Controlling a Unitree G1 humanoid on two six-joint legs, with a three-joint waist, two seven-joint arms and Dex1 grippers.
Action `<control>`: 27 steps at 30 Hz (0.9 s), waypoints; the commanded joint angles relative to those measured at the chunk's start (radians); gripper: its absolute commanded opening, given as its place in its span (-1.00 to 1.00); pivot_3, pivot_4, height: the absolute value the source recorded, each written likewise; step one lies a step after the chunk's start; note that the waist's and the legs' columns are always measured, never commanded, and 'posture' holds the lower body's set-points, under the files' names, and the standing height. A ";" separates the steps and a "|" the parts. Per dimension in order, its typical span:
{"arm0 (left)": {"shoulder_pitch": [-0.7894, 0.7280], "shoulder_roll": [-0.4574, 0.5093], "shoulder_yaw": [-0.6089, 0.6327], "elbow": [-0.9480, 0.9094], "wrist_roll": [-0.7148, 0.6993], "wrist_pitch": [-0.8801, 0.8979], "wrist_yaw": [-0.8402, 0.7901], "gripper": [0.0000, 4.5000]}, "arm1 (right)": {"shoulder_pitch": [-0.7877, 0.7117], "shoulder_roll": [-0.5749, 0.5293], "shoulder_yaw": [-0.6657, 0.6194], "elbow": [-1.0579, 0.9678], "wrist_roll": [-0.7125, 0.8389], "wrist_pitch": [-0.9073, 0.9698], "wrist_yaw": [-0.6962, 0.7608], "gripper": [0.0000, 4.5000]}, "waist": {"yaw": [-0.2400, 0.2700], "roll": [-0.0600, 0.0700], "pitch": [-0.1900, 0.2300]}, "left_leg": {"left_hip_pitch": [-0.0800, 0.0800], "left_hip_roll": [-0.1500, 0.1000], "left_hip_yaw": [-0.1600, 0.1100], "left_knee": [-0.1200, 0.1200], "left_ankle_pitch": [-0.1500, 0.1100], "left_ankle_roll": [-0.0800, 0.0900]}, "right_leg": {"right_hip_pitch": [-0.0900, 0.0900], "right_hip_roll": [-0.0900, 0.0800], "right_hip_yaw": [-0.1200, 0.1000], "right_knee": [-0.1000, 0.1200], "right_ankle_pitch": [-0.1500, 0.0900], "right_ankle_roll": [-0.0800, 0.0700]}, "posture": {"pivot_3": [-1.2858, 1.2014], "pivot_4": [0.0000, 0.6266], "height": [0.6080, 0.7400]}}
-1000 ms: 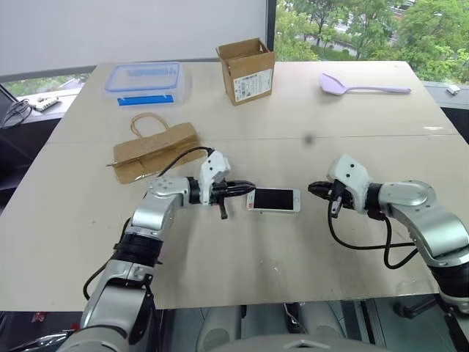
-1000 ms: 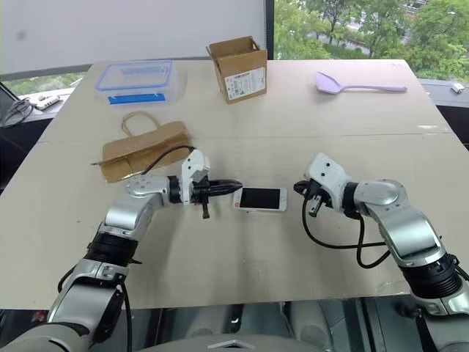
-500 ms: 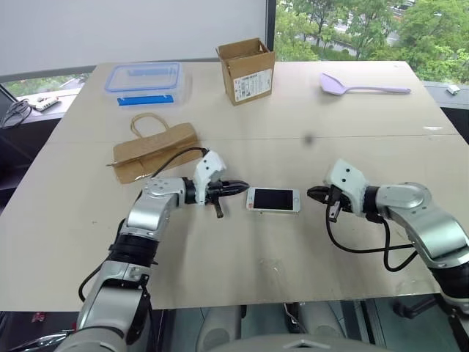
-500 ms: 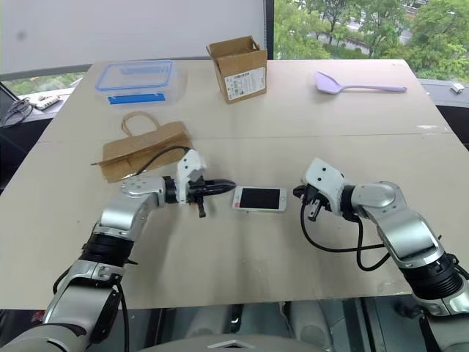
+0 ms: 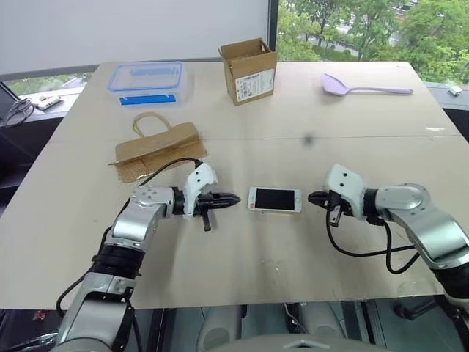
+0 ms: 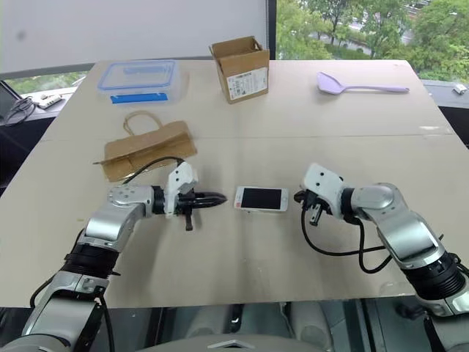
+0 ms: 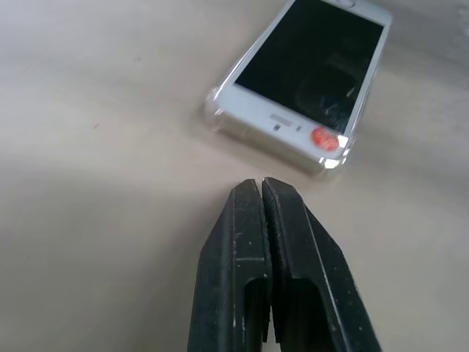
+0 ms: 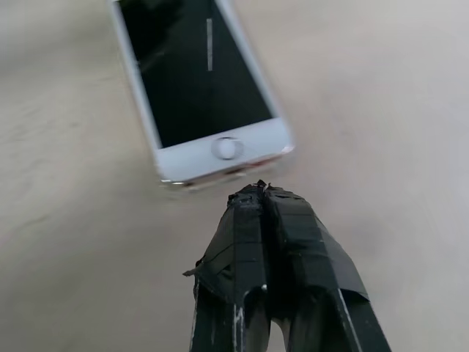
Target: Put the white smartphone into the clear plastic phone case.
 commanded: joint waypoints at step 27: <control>-0.078 -0.084 0.038 -0.030 -0.079 -0.022 -0.002 -0.97 | 0.009 0.002 -0.089 -0.005 0.045 -0.013 0.016 -1.00 | -0.003 0.000 0.000 | 0.000 -0.002 0.000 0.001 0.000 0.000 | 0.000 0.000 0.000 0.001 0.003 0.003 | 0.03 -0.52 1.00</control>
